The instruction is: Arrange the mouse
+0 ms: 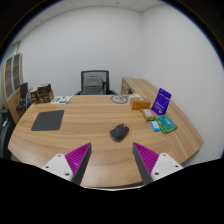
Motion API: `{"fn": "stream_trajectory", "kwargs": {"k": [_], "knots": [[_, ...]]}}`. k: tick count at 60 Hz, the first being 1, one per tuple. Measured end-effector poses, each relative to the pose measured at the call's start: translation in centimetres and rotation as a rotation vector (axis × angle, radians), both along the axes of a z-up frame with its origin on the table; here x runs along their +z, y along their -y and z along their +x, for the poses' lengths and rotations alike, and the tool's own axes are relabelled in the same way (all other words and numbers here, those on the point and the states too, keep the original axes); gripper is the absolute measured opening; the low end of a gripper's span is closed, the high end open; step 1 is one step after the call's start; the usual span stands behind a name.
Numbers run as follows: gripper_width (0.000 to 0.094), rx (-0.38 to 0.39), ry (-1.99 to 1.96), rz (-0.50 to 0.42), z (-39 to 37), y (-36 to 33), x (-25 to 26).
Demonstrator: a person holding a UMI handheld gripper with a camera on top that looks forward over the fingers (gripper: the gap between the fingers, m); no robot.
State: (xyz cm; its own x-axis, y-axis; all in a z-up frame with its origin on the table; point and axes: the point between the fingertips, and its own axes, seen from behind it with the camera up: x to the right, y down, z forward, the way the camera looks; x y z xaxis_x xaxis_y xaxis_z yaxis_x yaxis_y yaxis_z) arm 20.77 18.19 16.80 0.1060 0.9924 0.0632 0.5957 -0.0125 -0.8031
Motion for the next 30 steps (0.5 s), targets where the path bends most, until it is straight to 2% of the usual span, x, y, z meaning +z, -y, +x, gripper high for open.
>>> {"fn": "stream_trajectory", "kwargs": {"k": [30], "knots": [[0.0841, 0.029, 0.047, 0.000, -4.6, -6.4, -6.9]]}}
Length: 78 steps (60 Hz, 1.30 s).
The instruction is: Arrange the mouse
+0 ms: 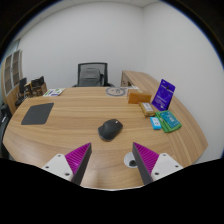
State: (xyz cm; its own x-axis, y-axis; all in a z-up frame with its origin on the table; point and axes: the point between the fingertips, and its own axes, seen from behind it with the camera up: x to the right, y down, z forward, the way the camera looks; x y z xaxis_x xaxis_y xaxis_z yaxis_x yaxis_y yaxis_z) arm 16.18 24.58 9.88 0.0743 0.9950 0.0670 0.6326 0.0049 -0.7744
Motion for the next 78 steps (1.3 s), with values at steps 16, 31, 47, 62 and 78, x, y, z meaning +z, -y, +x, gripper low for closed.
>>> {"fn": "stream_trajectory", "kwargs": {"k": [16, 31, 47, 62, 78], "knots": [[0.0841, 0.009, 0.032, -0.026, -5.2, -0.5, -3.9], [0.0839, 0.025, 0.075, -0.021, -9.5, -0.2, -7.3], [0.0854, 0.027, 0.115, -0.047, -13.3, 0.5, -10.2], [0.0860, 0.032, 0.115, -0.038, -16.8, 0.7, -10.7], [0.0851, 0.044, 0.134, -0.036, -19.5, 1.7, -11.5]]}}
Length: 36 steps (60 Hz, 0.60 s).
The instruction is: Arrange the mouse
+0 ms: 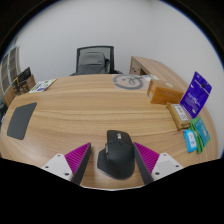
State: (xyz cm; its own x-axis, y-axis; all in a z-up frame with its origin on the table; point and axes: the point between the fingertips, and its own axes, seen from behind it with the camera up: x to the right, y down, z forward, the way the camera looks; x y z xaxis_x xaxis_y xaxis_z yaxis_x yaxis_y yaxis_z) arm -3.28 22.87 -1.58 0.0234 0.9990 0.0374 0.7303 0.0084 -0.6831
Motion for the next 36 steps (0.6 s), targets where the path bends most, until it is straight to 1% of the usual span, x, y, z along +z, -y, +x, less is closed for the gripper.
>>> {"fn": "stream_trajectory", "kwargs": {"k": [4, 11, 16, 20, 25, 26, 29, 31, 36], "knots": [[0.0798, -0.002, -0.002, 0.000, -0.3, 0.1, 0.0], [0.0622, -0.022, -0.006, -0.011, -0.7, -0.3, 0.0], [0.0528, -0.041, -0.009, -0.036, -0.9, -0.2, 0.1], [0.0469, -0.048, -0.001, -0.058, -0.8, -0.1, 0.1], [0.0406, -0.052, 0.000, -0.045, -0.7, -0.3, 0.1], [0.0357, -0.054, 0.001, -0.043, -0.8, -0.4, 0.1], [0.0322, -0.077, 0.001, -0.038, -0.8, -0.5, 0.2], [0.0284, -0.074, -0.003, -0.025, -1.0, -0.4, 0.3], [0.0261, -0.076, -0.010, -0.027, -1.2, -0.3, 0.3]]}}
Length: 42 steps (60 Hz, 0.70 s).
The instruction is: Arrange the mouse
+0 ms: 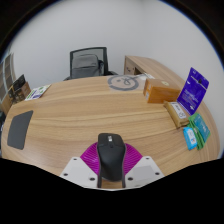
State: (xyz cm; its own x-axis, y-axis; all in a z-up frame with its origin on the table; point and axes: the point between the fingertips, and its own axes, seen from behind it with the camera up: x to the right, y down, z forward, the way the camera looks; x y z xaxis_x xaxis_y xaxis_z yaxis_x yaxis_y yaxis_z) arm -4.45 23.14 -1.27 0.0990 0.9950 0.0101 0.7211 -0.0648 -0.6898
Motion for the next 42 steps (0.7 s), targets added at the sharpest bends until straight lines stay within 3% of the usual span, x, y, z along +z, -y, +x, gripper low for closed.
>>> {"fn": "stream_trajectory", "kwargs": {"k": [9, 21, 32, 42], "knots": [[0.0262, -0.045, 0.013, 0.036, 0.5, -0.7, 1.7], [0.0262, -0.013, -0.080, 0.049, -1.6, 3.2, 11.7], [0.0261, 0.087, -0.192, 0.000, -5.4, 14.3, 20.3], [0.0260, 0.185, -0.193, -0.096, -7.3, 27.7, 20.8]]}}
